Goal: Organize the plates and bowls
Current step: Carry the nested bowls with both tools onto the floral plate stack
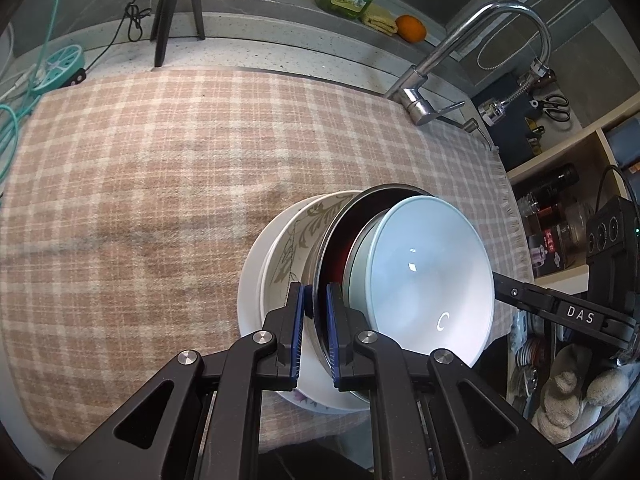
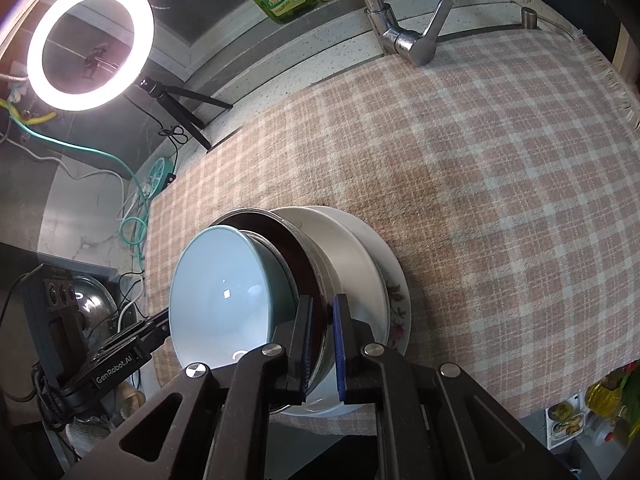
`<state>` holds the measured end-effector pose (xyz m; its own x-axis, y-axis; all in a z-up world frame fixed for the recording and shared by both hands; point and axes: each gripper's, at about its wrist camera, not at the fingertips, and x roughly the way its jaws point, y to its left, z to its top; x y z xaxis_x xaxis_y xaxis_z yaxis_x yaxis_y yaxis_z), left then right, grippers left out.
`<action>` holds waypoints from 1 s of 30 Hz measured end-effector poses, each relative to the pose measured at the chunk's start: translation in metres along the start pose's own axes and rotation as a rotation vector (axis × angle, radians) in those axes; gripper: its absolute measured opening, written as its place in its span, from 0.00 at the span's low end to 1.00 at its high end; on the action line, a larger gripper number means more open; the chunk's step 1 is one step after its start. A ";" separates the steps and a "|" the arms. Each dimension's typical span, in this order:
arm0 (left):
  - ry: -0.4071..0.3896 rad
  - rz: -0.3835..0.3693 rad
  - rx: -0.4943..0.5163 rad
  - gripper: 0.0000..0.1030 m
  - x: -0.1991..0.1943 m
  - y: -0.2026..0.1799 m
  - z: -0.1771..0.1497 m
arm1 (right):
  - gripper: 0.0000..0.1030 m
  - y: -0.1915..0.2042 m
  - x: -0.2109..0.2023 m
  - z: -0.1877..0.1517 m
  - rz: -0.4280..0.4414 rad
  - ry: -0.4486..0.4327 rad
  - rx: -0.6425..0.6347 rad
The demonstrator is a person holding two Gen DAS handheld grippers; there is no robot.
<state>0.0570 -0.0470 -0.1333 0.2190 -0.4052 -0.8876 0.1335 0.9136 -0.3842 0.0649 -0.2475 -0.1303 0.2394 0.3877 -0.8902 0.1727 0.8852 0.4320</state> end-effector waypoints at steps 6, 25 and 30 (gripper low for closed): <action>-0.015 0.022 0.014 0.09 -0.002 -0.004 -0.001 | 0.10 -0.001 0.000 -0.002 -0.001 0.001 -0.016; -0.081 0.074 -0.013 0.11 -0.026 -0.002 -0.017 | 0.24 -0.002 -0.027 -0.015 -0.041 -0.055 -0.098; -0.098 0.088 -0.020 0.14 -0.035 -0.002 -0.028 | 0.25 -0.002 -0.035 -0.024 -0.036 -0.069 -0.118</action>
<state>0.0217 -0.0335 -0.1085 0.3222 -0.3239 -0.8895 0.0901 0.9459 -0.3118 0.0336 -0.2571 -0.1039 0.3013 0.3400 -0.8909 0.0694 0.9240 0.3761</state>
